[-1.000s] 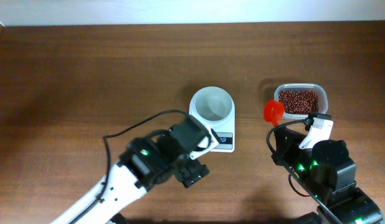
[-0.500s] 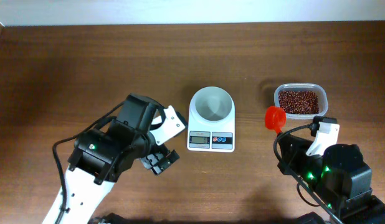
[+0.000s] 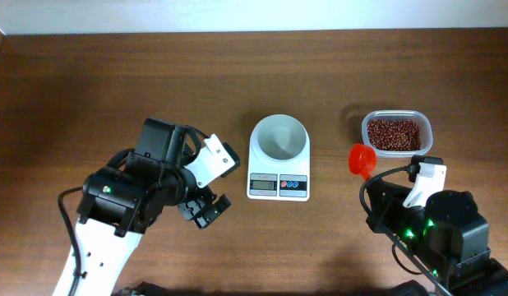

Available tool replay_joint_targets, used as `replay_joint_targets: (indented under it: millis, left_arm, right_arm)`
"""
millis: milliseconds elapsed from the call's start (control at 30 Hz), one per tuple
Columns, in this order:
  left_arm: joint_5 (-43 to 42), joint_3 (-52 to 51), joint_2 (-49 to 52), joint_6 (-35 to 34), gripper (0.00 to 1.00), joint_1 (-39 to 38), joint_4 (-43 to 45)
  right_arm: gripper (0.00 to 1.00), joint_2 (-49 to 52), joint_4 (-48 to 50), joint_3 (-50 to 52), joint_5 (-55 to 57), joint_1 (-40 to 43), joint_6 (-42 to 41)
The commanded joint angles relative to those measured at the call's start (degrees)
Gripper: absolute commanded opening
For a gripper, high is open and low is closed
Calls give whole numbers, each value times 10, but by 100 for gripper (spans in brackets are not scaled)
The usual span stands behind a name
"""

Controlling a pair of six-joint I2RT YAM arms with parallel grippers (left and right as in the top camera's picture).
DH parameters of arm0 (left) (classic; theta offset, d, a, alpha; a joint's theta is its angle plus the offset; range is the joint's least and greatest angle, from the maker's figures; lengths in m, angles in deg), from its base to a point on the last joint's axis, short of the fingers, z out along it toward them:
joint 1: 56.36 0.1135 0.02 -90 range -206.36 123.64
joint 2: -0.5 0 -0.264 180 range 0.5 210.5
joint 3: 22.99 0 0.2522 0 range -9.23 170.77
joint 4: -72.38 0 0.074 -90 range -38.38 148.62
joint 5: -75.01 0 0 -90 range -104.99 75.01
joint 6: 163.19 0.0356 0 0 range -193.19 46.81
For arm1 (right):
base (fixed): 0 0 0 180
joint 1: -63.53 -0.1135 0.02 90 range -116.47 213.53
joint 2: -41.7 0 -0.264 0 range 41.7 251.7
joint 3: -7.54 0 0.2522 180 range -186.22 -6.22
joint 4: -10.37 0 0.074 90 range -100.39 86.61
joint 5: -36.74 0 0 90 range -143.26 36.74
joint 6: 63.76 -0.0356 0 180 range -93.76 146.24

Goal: Scoop and weigh 50g on scale
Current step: 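Retract the left gripper and move the held scoop toward the bean tub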

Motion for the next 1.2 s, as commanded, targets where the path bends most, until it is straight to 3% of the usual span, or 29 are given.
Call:
replay_joint_targets:
  millis: [0, 400, 600, 1167]
  left_arm:
    - [-10, 13, -4, 11, 99, 3, -8]
    - [3, 13, 2, 63, 99, 16, -2]
    - [-68, 13, 6, 96, 99, 47, -2]
    - [-66, 13, 19, 97, 99, 47, -3]
  right_arm:
    - [4, -4, -2, -12, -3, 4, 6]
    - [4, -4, -9, -12, -5, 4, 6]
    - [4, -4, -9, -12, -5, 4, 6]
    - [4, -4, -6, -12, 12, 4, 6]
